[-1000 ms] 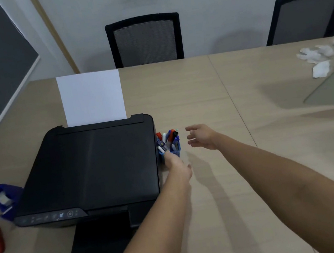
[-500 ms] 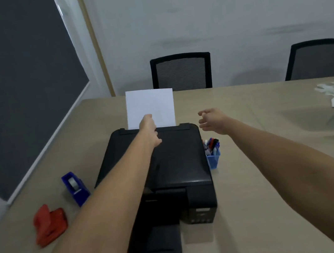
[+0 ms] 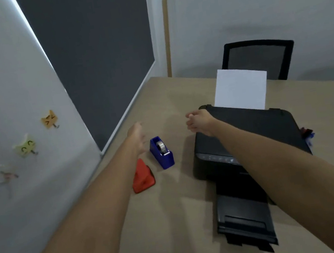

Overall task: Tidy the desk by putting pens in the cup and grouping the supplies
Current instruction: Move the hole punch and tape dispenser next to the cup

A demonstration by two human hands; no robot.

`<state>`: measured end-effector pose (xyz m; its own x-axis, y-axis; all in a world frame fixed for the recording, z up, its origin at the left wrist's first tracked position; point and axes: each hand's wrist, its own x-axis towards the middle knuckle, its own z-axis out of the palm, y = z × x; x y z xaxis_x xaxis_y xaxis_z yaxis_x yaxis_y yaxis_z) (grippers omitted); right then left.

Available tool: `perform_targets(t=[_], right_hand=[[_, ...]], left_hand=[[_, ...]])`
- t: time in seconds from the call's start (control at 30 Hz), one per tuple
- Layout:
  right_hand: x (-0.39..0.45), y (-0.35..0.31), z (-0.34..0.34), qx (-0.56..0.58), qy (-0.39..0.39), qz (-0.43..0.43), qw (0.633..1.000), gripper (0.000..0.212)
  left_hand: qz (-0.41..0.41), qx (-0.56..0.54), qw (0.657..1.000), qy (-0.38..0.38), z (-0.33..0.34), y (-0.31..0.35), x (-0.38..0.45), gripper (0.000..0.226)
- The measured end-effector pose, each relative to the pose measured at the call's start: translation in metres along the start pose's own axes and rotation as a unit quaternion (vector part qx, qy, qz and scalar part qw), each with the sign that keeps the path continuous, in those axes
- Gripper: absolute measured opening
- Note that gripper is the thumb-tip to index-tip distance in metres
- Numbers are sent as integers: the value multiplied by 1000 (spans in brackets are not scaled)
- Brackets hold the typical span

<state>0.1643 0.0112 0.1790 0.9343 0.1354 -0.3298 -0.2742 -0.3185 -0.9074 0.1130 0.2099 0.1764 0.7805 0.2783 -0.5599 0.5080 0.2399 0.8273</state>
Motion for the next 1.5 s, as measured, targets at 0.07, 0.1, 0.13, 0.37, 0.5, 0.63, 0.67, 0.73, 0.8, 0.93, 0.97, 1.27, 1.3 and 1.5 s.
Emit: perform_targets(t=[0.07, 0.1, 0.13, 0.37, 0.5, 0.63, 0.67, 0.73, 0.8, 0.93, 0.97, 1.27, 1.3, 1.5], right_hand=[[8, 4, 35, -10, -12, 13, 1000, 20], [13, 9, 50, -13, -16, 19, 1000, 16], [18, 17, 62, -26, -19, 27, 999, 14], [43, 61, 123, -161, 27, 68, 984, 28], [62, 91, 145, -191, 88, 87, 974, 68], [80, 126, 162, -185, 105, 105, 972, 81], [84, 133, 164, -172, 107, 109, 973, 80], [90, 143, 167, -140, 122, 109, 976, 78], [96, 149, 168, -106, 136, 103, 980, 76], [102, 158, 168, -88, 154, 67, 982, 63], [104, 160, 167, -89, 161, 60, 981, 58], [86, 128, 159, -49, 167, 41, 984, 52], [82, 121, 155, -42, 165, 38, 985, 49], [58, 65, 119, -7, 166, -29, 986, 42]], left_hand=[[6, 39, 999, 31, -33, -12, 13, 55], [7, 69, 997, 43, -46, -20, 20, 52], [6, 101, 994, 52, -56, -29, 26, 49], [1, 338, 941, 5, -94, -101, 73, 68], [66, 379, 921, -51, -104, -123, 112, 68], [104, 348, 930, -56, -106, -130, 142, 60], [117, 360, 924, -59, -106, -129, 145, 54], [137, 380, 913, -59, -111, -129, 154, 47], [129, 378, 913, -85, -121, -133, 161, 53], [87, 332, 925, -161, -139, -145, 170, 51], [76, 320, 928, -176, -140, -145, 168, 43], [31, 238, 949, -204, -144, -142, 142, 8], [25, 222, 954, -198, -145, -136, 137, 7], [65, 170, 966, -182, -131, -61, 102, 12]])
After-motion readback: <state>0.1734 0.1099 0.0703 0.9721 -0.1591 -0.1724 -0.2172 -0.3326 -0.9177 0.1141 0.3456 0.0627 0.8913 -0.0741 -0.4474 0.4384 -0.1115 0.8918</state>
